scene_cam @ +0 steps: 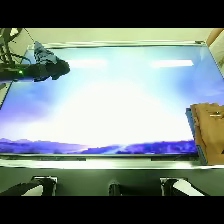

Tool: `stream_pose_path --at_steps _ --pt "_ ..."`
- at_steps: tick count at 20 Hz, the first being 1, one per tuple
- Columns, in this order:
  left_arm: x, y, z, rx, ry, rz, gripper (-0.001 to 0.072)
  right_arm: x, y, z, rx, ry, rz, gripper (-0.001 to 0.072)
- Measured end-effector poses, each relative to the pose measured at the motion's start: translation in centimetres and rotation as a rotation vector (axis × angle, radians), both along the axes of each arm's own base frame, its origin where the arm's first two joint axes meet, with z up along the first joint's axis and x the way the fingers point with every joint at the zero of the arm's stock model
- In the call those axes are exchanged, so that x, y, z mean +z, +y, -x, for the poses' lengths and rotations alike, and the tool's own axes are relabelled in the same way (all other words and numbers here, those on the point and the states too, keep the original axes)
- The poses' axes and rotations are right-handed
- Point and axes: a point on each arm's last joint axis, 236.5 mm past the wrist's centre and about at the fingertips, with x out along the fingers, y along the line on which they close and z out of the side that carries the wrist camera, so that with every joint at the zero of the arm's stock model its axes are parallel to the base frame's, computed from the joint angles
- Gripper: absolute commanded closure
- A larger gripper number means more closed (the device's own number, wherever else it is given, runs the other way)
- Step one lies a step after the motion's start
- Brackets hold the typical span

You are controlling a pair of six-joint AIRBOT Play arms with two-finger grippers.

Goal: Fold the shirts.

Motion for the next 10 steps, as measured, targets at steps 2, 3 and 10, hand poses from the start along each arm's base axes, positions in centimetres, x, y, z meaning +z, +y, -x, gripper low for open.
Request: stream_pose_path --at_steps 2,3,10 --pt "1.6 -0.1 0.0 -0.002 -0.032 0.006 0.0684 2.6 -2.7 -1.8 0.03 -0.067 0.113 0.0041" --pt "3.0 -0.2 -0.1 -0.001 -0.064 0.009 0.0685 4.9 -4.3 -3.6 0.056 -0.129 0.192 0.0042" --pt "6.9 7.8 -1.8 0.25 -0.172 -0.321 0.0359 24.1 6.2 -26.4 0.55 -0.882 0.464 0.0042"
